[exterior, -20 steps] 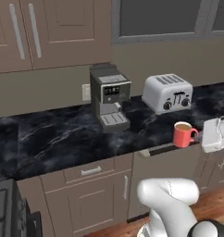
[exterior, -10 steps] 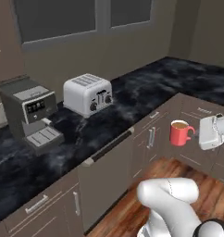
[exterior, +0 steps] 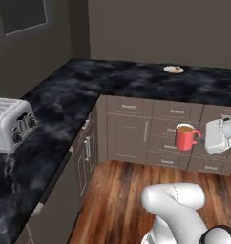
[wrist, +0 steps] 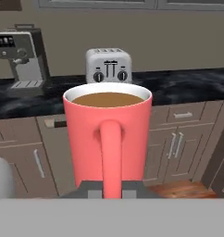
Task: Pick up the brewed coffee from the coffee machine and place it next to the breakfast plate on the dining counter.
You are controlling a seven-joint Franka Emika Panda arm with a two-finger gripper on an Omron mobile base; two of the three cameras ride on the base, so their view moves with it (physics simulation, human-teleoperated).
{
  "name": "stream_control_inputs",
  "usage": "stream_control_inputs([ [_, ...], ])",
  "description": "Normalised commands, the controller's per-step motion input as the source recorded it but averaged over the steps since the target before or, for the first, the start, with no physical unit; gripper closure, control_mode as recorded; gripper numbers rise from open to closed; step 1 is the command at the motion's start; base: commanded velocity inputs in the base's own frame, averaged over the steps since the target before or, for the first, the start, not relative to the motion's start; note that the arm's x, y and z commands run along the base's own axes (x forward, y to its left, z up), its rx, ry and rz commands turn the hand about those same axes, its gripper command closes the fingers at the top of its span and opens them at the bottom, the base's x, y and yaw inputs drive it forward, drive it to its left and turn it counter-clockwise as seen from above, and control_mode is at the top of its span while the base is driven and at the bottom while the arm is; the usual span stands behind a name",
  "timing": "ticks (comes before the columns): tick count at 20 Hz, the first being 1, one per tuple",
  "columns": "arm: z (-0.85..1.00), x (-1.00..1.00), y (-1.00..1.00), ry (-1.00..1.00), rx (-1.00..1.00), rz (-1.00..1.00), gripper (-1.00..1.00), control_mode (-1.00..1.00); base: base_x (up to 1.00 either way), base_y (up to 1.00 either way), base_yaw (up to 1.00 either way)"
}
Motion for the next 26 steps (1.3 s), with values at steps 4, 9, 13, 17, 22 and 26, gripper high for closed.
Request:
stream_control_inputs([
  [4,0.00,0.00,0.00,0.00,0.00,0.00,1.00,1.00,0.03,-0.26,-0.72],
  [9,0.00,0.00,0.00,0.00,0.00,0.00,1.00,1.00,0.21,-0.46,-0.62],
  [13,0.00,0.00,0.00,0.00,0.00,0.00,1.00,1.00,0.60,-0.60,-0.50],
  [17,0.00,0.00,0.00,0.00,0.00,0.00,1.00,1.00,0.93,-0.67,-0.39],
  [22,0.00,0.00,0.00,0.00,0.00,0.00,1.00,1.00,1.00,-0.73,-0.28],
  [26,0.00,0.00,0.00,0.00,0.00,0.00,1.00,1.00,1.00,-0.58,-0.17],
])
